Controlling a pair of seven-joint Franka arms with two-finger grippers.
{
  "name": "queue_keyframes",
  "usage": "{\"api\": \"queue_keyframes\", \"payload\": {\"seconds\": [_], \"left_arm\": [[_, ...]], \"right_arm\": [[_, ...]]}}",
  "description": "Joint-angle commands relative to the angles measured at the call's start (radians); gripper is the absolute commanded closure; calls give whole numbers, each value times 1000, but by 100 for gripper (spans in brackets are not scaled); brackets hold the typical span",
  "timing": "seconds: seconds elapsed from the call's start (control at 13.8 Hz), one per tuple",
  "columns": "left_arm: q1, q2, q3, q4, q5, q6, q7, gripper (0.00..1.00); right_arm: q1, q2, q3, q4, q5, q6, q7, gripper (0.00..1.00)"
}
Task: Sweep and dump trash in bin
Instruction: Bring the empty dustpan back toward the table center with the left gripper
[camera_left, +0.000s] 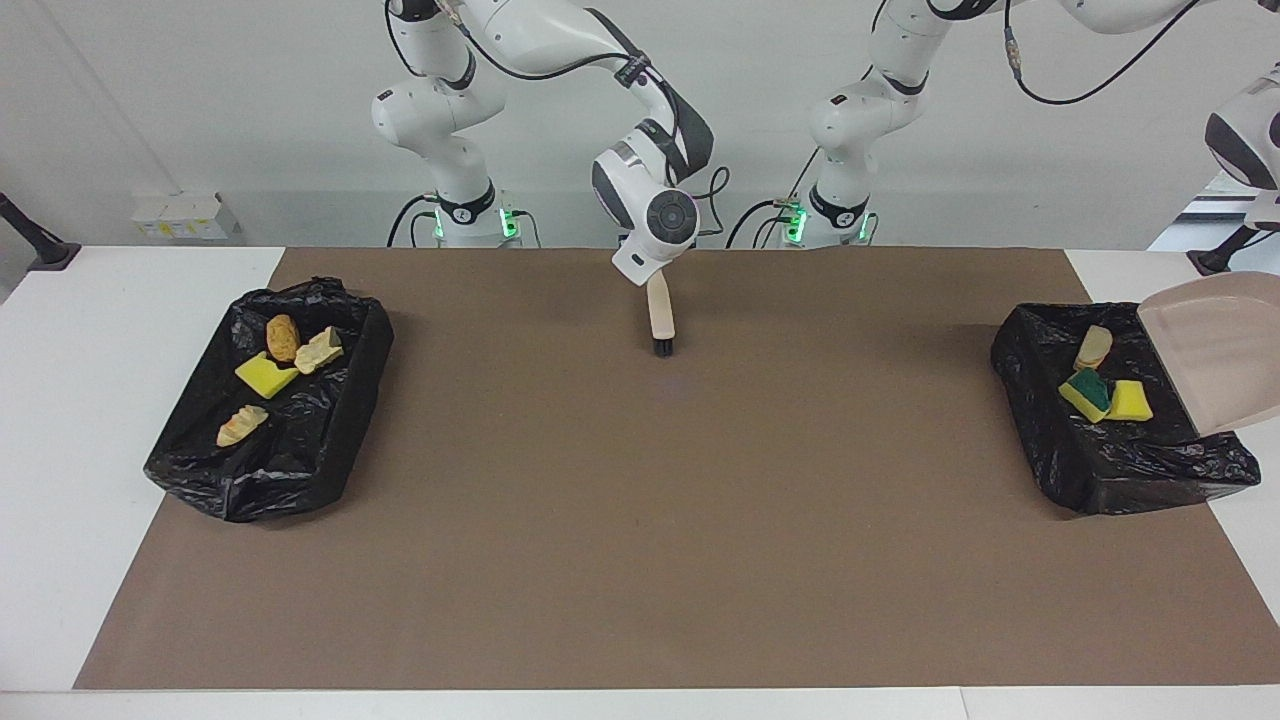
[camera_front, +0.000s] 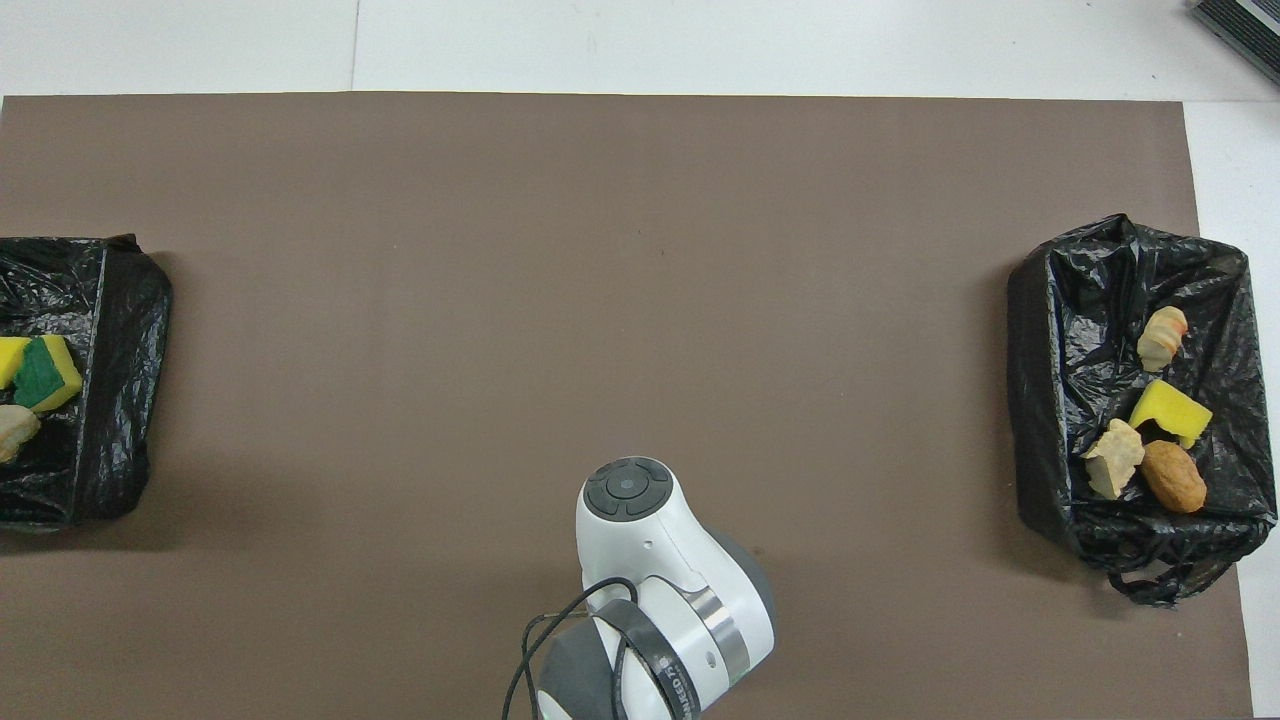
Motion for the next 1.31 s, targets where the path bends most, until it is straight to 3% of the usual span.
{"api": "queue_keyframes", "payload": {"seconds": [0.0, 0.22, 0.44, 0.73, 0.94, 1.23], "left_arm": [[-13, -35, 8, -12, 37, -16, -23, 100], [-15, -60, 5, -13, 31, -16, -23, 100], [-27, -90, 1, -24, 18, -15, -17, 100], [-162, -141, 1, -136, -105, -32, -28, 100], [-260, -156, 1, -208, -153, -71, -101, 100], [-363, -147, 1, -219, -300, -139, -204, 100]], "right_arm": [[-73, -16, -2, 56, 21, -73, -36, 0], [-169, -24, -4, 124, -29, -140, -57, 0], [-293, -28, -7, 185, -91, -209, -199, 0], [-465, -31, -5, 305, -212, -304, -422, 0], [-526, -30, -5, 369, -299, -318, -506, 0], [-583, -30, -7, 441, -382, -337, -595, 0]]}}
